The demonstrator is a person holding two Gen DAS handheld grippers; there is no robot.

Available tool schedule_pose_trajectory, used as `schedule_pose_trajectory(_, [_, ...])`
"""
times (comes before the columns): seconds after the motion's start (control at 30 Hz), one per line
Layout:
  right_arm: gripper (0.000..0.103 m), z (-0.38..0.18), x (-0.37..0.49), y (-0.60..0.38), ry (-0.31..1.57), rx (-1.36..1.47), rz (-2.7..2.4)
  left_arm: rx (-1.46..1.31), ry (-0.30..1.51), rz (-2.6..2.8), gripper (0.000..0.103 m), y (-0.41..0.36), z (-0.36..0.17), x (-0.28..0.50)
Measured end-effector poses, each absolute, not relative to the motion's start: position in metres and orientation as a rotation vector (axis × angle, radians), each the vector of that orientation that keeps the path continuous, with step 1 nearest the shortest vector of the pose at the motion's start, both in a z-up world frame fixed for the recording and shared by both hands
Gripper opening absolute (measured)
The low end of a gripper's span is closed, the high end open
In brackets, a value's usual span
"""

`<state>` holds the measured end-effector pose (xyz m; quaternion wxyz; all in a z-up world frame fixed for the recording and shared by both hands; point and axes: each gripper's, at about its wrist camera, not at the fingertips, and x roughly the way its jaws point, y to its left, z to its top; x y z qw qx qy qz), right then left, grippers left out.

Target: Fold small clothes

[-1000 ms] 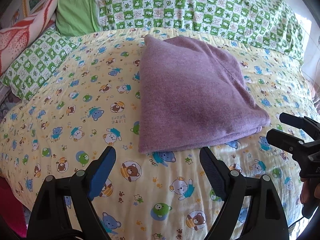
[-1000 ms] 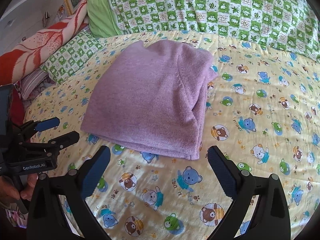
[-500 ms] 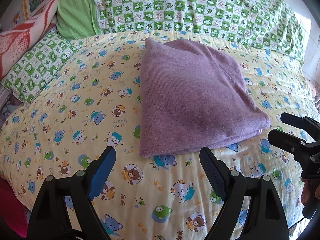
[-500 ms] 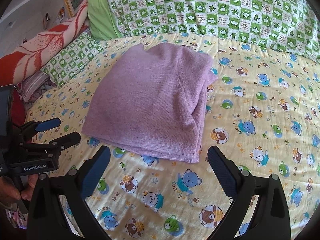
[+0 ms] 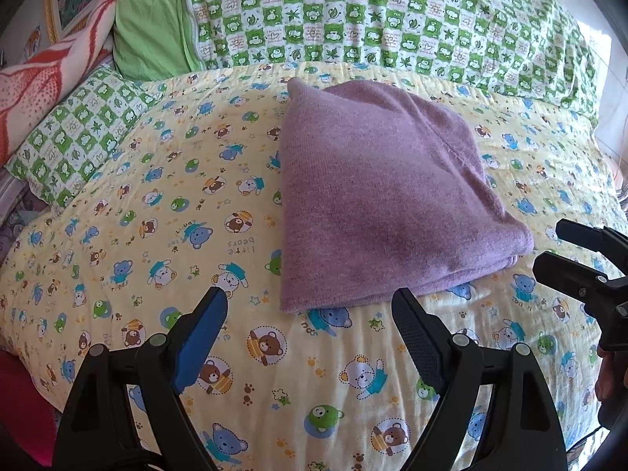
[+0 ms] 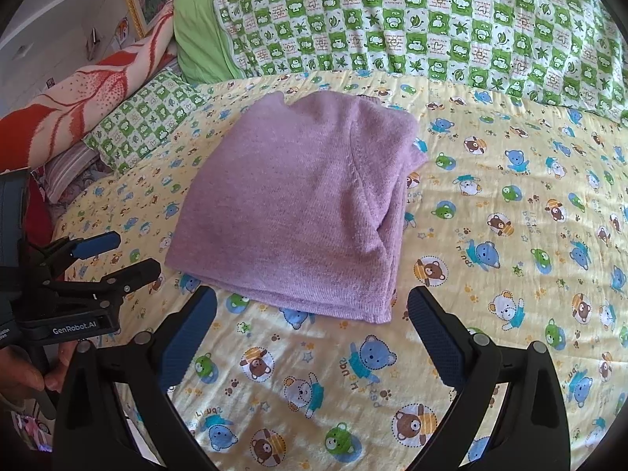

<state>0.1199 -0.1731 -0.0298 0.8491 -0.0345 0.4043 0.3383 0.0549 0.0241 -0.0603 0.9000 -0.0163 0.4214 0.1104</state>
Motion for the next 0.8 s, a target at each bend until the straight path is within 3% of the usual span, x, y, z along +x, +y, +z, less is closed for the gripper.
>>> schedule_pose_trajectory(0.8, [0.098,-0.0273,0.1173,-0.1649,0.849,-0.080,0.728,-0.030,0.879,0.231,0.086,0.0290,-0.0590,0.0598])
